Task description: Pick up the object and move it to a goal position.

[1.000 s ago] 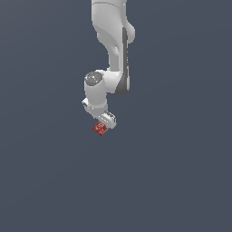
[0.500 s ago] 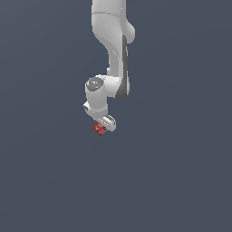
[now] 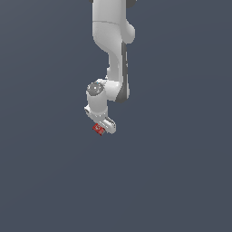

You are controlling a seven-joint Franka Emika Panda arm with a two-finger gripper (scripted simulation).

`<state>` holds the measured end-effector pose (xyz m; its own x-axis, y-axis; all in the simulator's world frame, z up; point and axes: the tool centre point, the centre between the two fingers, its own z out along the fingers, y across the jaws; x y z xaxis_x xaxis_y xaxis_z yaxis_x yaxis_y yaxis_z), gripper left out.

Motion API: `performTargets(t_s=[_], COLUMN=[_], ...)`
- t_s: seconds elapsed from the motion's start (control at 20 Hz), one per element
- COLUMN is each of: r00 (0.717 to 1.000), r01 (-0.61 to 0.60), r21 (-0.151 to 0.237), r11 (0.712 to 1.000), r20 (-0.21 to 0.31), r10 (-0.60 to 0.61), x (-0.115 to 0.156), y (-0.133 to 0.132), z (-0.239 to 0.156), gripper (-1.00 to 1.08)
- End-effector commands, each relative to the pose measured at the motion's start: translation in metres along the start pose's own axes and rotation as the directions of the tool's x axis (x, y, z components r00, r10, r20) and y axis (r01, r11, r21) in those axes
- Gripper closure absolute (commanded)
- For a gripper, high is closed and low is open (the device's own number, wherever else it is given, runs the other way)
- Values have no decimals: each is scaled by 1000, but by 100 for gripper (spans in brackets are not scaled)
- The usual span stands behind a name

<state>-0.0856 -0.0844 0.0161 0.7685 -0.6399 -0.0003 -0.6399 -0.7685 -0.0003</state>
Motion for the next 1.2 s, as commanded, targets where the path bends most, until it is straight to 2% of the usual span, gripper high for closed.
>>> performTargets(t_s=[0.0, 0.65, 1.15], r00=[1000, 1000, 1000], r01=[-1, 0, 0], r21=[0, 1, 1], r11=[1000, 1000, 1000], r20=[0, -1, 0], r10=[1, 0, 0], x=[0, 0, 1], y=[0, 1, 15], z=[1, -6, -57], gripper=[108, 108, 108])
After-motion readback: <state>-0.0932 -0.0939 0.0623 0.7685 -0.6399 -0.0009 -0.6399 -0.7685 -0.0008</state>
